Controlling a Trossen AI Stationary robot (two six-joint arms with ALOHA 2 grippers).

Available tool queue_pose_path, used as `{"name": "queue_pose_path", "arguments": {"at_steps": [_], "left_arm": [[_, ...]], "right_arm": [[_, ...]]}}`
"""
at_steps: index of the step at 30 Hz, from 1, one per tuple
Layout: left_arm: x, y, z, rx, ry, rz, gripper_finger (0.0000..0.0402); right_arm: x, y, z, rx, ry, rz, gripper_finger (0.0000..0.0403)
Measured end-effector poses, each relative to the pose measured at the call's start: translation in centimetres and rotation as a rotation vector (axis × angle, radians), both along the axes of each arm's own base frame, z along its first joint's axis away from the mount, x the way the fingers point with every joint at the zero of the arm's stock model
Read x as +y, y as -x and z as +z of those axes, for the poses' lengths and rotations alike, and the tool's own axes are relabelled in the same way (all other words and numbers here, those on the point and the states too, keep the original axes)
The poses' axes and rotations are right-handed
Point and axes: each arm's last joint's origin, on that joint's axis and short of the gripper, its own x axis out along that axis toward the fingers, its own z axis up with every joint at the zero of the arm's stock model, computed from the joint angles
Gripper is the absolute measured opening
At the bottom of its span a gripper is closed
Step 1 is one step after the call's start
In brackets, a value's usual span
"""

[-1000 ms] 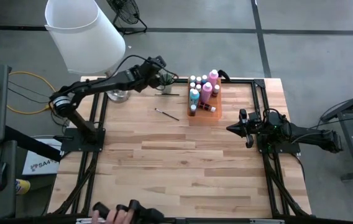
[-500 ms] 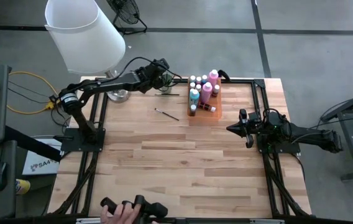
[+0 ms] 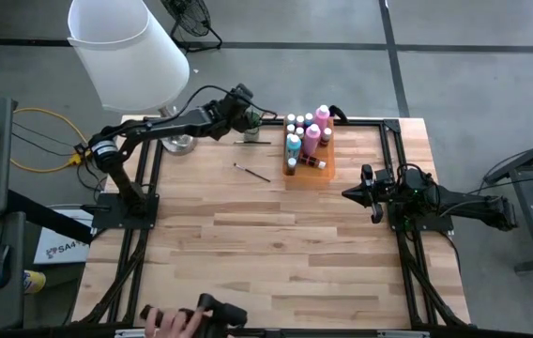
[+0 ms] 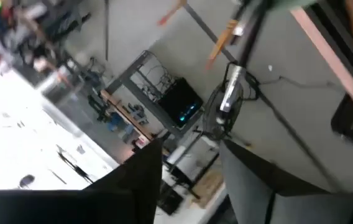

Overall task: Pick & Place Paint Supplies
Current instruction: Put the black paint brush into the green cup

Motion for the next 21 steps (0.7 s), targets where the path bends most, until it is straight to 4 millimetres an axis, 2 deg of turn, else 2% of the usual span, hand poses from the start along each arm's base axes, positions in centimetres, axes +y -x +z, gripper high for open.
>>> {"name": "queue_pose_path", "arguments": {"at_steps": [5,9,13,16,21], "left_arm": [[-1.3,0.1,1.8,-0.267,-0.042,0.111,0.016],[-3.4,1.1,3.5,-0.495,0.021,0.161,0.016],[-6.2,3.1,4.9,-0.747,0.255,0.226,0.0161],[-8.1,4.4,4.8,-0.884,0.495,0.337,0.0161],[-9.7,5.6,3.6,-0.898,0.841,0.467,0.0161]], "right_arm": [[0.0,0.0,0.0,-0.001,0.0,0.0,0.0002],[0.0,0.0,0.0,0.0,0.0,0.0,0.0002],[0.0,0.0,0.0,0.0,0.0,0.0,0.0002],[0.0,0.0,0.0,0.0,0.0,0.0,0.0002],[0.0,0.0,0.0,0.0,0.0,-0.001,0.0002]]}}
